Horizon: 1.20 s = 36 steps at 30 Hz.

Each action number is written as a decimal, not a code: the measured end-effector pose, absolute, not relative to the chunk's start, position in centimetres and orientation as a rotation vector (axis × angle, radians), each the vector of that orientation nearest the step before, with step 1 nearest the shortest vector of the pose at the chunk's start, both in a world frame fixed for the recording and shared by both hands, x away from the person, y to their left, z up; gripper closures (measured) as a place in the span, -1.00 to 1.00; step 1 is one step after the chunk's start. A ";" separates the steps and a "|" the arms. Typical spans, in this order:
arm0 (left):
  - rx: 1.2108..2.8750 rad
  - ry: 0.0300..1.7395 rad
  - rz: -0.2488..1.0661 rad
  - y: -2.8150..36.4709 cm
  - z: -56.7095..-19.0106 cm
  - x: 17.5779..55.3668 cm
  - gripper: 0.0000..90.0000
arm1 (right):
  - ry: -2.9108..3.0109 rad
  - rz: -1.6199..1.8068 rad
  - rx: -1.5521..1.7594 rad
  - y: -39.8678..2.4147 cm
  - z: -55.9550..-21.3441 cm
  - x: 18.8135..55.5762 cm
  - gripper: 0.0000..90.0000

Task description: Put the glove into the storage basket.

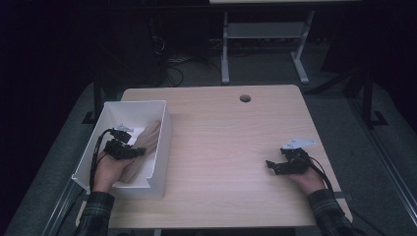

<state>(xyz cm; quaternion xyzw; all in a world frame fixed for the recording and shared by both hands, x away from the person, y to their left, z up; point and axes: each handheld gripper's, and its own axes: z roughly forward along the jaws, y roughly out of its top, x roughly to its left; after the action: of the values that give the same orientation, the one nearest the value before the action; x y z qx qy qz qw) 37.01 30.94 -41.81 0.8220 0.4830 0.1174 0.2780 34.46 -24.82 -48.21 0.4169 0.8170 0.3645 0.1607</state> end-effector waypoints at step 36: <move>2.125 1.197 0.299 30.2 -34.9 37.9 -0.51 | 2.333 1.038 1.192 -24.8 -48.2 34.4 -0.59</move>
<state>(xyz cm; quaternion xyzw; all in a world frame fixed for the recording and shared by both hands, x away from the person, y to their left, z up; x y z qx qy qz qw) 37.86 30.23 -34.90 0.8146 0.4589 0.1147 0.3357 34.45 -24.81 -48.20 0.4176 0.8170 0.3637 0.1610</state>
